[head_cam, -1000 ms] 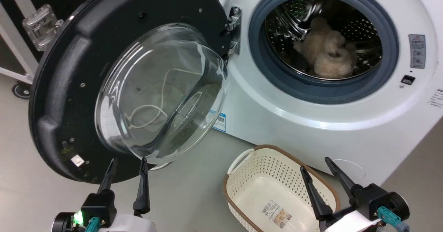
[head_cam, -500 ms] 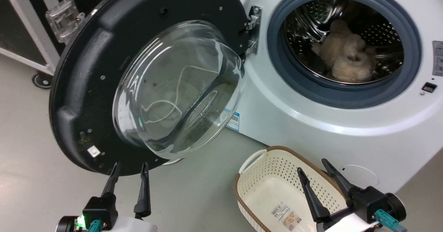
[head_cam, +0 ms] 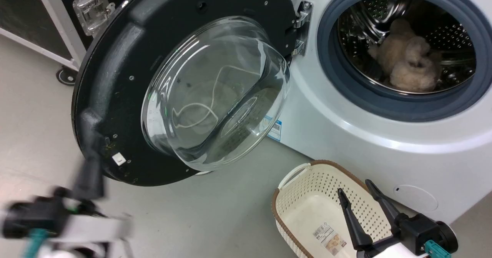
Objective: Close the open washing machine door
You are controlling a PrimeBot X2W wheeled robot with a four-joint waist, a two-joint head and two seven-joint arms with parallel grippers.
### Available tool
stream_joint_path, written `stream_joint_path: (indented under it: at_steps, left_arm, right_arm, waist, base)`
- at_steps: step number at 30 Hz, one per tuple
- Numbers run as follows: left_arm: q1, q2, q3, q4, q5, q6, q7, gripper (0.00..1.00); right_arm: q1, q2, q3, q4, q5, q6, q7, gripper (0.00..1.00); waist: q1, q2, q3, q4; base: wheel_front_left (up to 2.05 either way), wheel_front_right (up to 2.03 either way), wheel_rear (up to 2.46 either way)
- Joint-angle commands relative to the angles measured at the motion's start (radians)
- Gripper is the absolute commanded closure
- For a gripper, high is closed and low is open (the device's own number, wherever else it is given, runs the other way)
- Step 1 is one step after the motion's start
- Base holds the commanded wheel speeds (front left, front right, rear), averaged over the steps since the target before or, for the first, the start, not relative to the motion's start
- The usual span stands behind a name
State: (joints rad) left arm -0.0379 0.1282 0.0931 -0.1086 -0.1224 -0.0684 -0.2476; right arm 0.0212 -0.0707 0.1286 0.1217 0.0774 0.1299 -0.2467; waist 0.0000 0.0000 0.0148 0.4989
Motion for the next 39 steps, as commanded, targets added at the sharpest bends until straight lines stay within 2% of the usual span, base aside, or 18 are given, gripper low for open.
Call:
stream_joint_path:
  at_steps: [1,4,8,9,10,16,19,20,25,28,35,39]
  left_arm:
    - [-0.025,0.027,0.019,-0.016,-0.003,-0.008,-0.008,1.0]
    - [-0.09,0.068,0.081,-0.053,-0.066,-0.018,-0.001,1.0]
    - [-0.206,0.129,0.177,-0.032,-0.215,-0.031,0.097,1.0]
    - [-0.291,0.21,0.226,0.031,-0.302,-0.043,0.165,1.0]
    - [-0.373,0.233,0.293,0.132,-0.441,-0.043,0.245,1.0]
    - [-0.483,0.271,0.395,0.347,-0.65,0.005,0.444,1.0]
    - [-0.509,0.271,0.413,0.436,-0.738,0.03,0.563,1.0]
    - [-0.51,0.275,0.404,0.489,-0.778,0.04,0.656,1.0]
    - [-0.501,0.231,0.389,0.515,-0.875,0.037,0.801,1.0]
    - [-0.477,0.21,0.382,0.499,-0.925,0.026,0.875,1.0]
    - [-0.373,0.155,0.369,0.401,-0.999,-0.018,0.961,1.0]
    - [-0.299,0.111,0.347,0.335,-1.052,-0.021,1.041,1.0]
  right_arm:
    - [0.013,0.002,0.001,-0.005,-0.006,0.001,-0.009,0.0]
    - [0.01,-0.003,0.004,-0.01,-0.008,0.001,-0.015,0.0]
    - [0.002,-0.016,0.009,-0.013,-0.006,0.001,-0.015,0.0]
    - [-0.01,-0.027,0.014,-0.014,-0.003,0.001,-0.015,0.0]
    - [-0.022,-0.034,0.015,-0.016,0.0,0.001,-0.015,0.0]
    - [-0.035,-0.043,0.018,-0.017,0.004,0.001,-0.015,0.0]
    - [-0.032,-0.044,0.017,-0.016,0.005,0.001,-0.015,0.0]
    - [-0.03,-0.044,0.018,-0.014,0.006,0.001,-0.015,0.0]
    - [-0.028,-0.043,0.02,-0.007,0.007,0.001,-0.015,0.0]
    - [-0.031,-0.041,0.022,-0.002,0.006,0.001,-0.015,0.0]
    - [-0.022,-0.03,0.002,0.011,0.006,0.001,-0.015,0.0]
    - [-0.015,-0.021,-0.03,0.012,0.002,0.001,-0.015,0.0]
  waist:
    - [0.0,0.0,0.015,-0.009]
    - [0.0,0.0,0.036,-0.02]
    - [0.0,0.0,0.056,-0.049]
    - [0.0,0.0,0.066,-0.069]
    - [0.0,0.0,0.072,-0.088]
    - [0.0,0.0,0.081,-0.11]
    - [0.0,0.0,0.082,-0.114]
    - [0.0,0.0,0.083,-0.115]
    - [0.0,0.0,0.074,-0.113]
    - [0.0,0.0,0.068,-0.114]
    - [0.0,0.0,0.025,-0.127]
    - [0.0,0.0,-0.005,-0.137]
  base:
    - [0.0,0.0,0.0]
    - [0.0,0.0,0.0]
    - [0.0,0.0,0.0]
    - [0.0,0.0,0.0]
    - [0.0,0.0,0.0]
    - [0.0,0.0,0.0]
    - [0.0,0.0,0.0]
    - [0.0,0.0,0.0]
    - [0.0,0.0,0.0]
    - [0.0,0.0,0.0]
    - [0.0,0.0,0.0]
    - [0.0,0.0,0.0]
